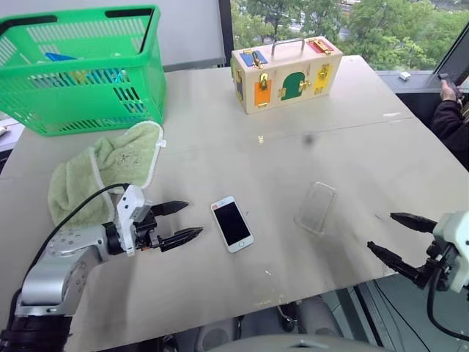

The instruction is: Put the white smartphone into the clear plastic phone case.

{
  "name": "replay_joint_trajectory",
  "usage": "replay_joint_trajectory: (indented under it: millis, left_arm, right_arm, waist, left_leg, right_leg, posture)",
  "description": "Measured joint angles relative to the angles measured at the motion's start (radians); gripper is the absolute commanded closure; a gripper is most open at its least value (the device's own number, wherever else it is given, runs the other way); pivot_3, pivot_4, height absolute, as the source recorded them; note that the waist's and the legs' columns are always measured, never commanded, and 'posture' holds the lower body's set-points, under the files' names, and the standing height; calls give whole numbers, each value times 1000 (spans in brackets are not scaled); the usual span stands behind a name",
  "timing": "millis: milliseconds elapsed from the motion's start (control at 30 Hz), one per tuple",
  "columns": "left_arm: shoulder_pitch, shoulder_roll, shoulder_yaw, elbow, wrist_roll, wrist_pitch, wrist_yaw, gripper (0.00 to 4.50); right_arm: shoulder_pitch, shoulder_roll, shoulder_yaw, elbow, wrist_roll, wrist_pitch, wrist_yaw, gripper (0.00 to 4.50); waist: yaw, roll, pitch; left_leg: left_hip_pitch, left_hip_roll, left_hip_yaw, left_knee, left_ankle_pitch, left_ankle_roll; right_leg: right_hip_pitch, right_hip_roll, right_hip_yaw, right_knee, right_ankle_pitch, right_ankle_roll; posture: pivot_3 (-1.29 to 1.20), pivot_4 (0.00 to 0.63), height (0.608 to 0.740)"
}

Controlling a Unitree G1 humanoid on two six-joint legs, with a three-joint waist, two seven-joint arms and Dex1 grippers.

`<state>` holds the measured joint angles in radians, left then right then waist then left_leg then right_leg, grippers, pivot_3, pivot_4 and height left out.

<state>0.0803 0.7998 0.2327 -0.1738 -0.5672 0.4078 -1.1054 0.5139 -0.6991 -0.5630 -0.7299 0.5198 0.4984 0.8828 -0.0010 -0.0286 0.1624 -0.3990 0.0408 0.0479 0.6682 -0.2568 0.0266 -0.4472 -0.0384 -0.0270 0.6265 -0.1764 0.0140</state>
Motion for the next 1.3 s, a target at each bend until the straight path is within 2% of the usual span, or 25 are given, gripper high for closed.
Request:
replay_joint_trajectory:
  millis: [100, 267, 400, 600, 867, 967, 1133, 1300]
  left_arm:
    - [-62, -3, -26, 28, 7, -1, -20, 0]
    - [-236, -25, -121, 66, 24, -47, -101, 0]
    - [-314, -47, -207, 57, 35, -51, -136, 0]
    - [-415, -74, -271, 35, 52, -49, -148, 0]
    - [-411, -83, -280, 75, 54, -117, -231, 0]
    - [-397, -53, -281, 130, 67, -177, -311, 0]
    - [-459, 3, -334, 286, 137, -354, -464, 0]
    - [-645, 28, -556, 511, 170, -608, -496, 0]
  right_arm:
    - [6, 20, 4, -7, -6, -6, -21, 64]
    - [-35, 39, 111, -85, -22, 33, -123, 64]
    - [-37, 46, 166, -150, 6, 81, -172, 64]
    - [-25, 72, 211, -180, -6, 88, -231, 64]
    - [-126, 119, 309, -195, -24, 196, -401, 64]
    - [-142, 118, 338, -194, -30, 223, -431, 64]
    - [-129, 59, 383, -194, -29, 195, -359, 64]
    - [-65, -11, 358, -213, -36, 53, -210, 64]
  waist:
    - [13, -1, 0]
    - [17, 0, 0]
    - [15, -1, 0]
    - [16, -1, 0]
    - [13, -1, 0]
    - [14, -1, 0]
    - [20, -1, 0]
    - [20, -1, -1]
  left_leg:
    - [-1, -1, 0, 0, 0, 0]
    - [0, -1, -1, 1, 0, 0]
    - [-1, -2, 0, 2, 0, 0]
    - [-1, -2, 0, 1, 0, 0]
    - [0, -2, 0, 2, 0, 0]
    - [0, -2, 0, 2, 0, 0]
    - [-1, -2, 0, 2, 0, 0]
    - [-2, -3, 0, 3, 0, 0]
  right_leg:
    - [0, 2, -1, 0, 0, 0]
    - [1, 2, 0, 0, 0, 0]
    - [1, 2, 1, 0, 0, 0]
    - [1, 4, 1, 0, 0, 0]
    - [1, 5, 2, 1, 0, 0]
    - [1, 5, 2, 1, 0, 0]
    - [1, 4, 1, 0, 0, 0]
    - [1, 4, 1, 0, 0, 0]
  posture:
    - [0, 150, 740]
    - [0, 150, 740]
    - [0, 150, 740]
    - [0, 150, 740]
    - [0, 150, 740]
    - [0, 150, 740]
    - [0, 150, 740]
    - [0, 150, 740]
